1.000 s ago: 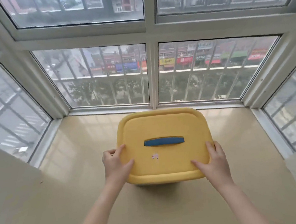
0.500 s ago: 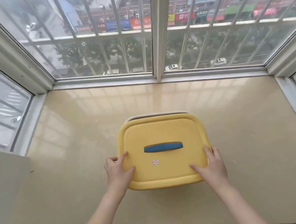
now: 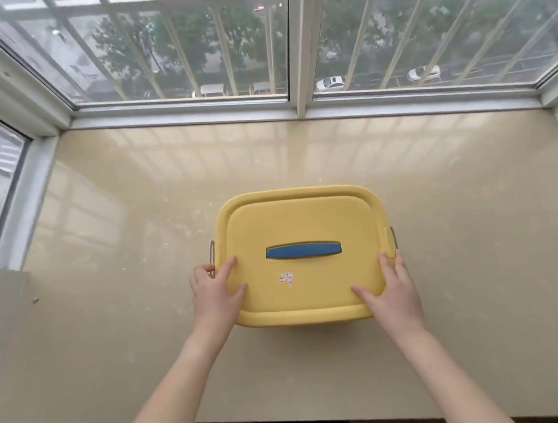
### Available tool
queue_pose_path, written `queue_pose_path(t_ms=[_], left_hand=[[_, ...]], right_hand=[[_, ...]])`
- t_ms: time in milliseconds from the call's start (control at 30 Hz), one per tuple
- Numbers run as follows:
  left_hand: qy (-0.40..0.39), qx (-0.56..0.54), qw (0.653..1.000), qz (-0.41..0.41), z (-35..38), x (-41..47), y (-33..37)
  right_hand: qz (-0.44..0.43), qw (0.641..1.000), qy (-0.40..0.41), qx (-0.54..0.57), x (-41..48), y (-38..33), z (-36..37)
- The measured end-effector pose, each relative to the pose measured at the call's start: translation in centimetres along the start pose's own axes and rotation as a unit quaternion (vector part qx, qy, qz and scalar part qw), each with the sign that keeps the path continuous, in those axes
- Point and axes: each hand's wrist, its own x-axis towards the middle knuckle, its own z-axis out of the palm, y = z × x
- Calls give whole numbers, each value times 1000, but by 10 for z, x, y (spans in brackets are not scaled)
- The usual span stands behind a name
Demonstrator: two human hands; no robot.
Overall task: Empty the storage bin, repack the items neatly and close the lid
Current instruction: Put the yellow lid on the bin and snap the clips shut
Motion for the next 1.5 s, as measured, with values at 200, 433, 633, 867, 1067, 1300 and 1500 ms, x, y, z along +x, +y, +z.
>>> queue_pose_path(t_ms=[200,433,633,867,1067,1300,1500], left_hand=[[-6,47,999,6,-2,-3,3],[-42,-2,999,-16,-17,-2,7],[-17,-150,988,-44,-36,-7,2],[-24,-238,966,-102,-43,7,-29],[-126,-360,916,-120,-40,31,-39],[-203,-482,844,-122,-41,46,-35],[-162,-483,850,-137,-38,53,-46]], right_hand=[[-43,998,6,-41,-4,4,0],[-47,990,-3,-134,-2,0,-5],[-213,962,36,-165,-12,-62,5],[-324,925,-52,-191,-7,-150,67],[-305,920,-98,-225,16,-163,87],[-294,923,-103,-225,20,-163,90],[-292,926,-99,-216,21,-161,92]])
